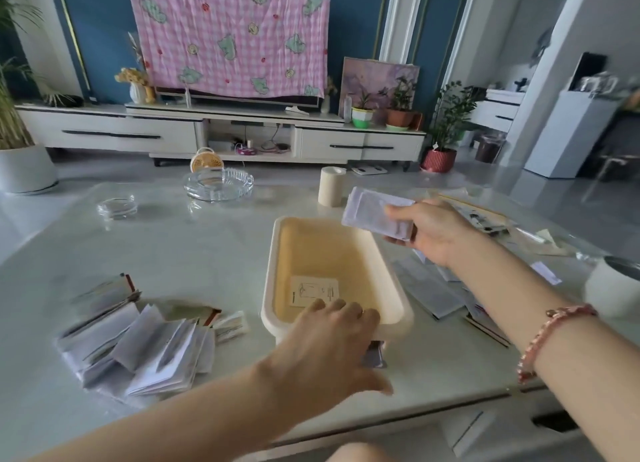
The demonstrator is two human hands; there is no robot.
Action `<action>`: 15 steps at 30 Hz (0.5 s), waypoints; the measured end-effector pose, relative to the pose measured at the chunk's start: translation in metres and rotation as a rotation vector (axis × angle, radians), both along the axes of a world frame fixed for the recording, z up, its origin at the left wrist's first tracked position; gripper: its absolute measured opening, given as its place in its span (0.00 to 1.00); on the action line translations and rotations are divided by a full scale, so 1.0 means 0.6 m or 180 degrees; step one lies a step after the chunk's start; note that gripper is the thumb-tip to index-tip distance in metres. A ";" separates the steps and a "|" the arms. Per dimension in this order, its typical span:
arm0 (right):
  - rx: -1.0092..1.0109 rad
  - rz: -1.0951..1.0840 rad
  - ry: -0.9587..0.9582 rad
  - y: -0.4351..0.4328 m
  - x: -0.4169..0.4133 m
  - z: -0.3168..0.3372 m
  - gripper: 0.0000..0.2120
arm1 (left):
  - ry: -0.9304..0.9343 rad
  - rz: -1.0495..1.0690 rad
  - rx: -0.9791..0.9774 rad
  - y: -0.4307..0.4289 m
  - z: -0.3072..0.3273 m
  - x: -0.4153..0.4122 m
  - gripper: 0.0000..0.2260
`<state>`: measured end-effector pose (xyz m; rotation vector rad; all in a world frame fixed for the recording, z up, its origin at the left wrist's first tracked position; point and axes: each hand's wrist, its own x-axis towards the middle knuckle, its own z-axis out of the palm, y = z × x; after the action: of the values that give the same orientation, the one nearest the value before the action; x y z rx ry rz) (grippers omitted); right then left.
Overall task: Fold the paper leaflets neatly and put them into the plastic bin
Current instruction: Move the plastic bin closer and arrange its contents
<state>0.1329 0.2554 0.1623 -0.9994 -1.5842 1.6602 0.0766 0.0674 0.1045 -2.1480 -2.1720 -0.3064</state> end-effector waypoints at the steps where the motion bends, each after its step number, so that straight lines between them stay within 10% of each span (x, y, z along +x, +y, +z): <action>1: 0.0018 0.0082 -0.0116 -0.003 -0.010 -0.005 0.03 | 0.0024 0.0043 -0.0007 -0.001 0.014 -0.006 0.32; 6: 0.0255 -0.0106 -0.0600 0.004 -0.068 -0.032 0.10 | -0.0324 0.0826 0.0137 0.066 0.042 -0.113 0.10; 12: 0.1095 -0.0144 -0.1540 0.019 -0.100 -0.073 0.09 | -0.0008 0.0820 -0.1972 0.197 -0.012 -0.133 0.09; 15: 0.1180 -0.0094 -0.1994 0.018 -0.128 -0.080 0.10 | -0.0036 0.0758 -0.2045 0.192 -0.009 -0.159 0.12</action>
<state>0.0562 0.2663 0.1143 -1.4044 -2.1571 1.0101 -0.0189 0.1825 0.0992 -2.0881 -2.7726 0.4591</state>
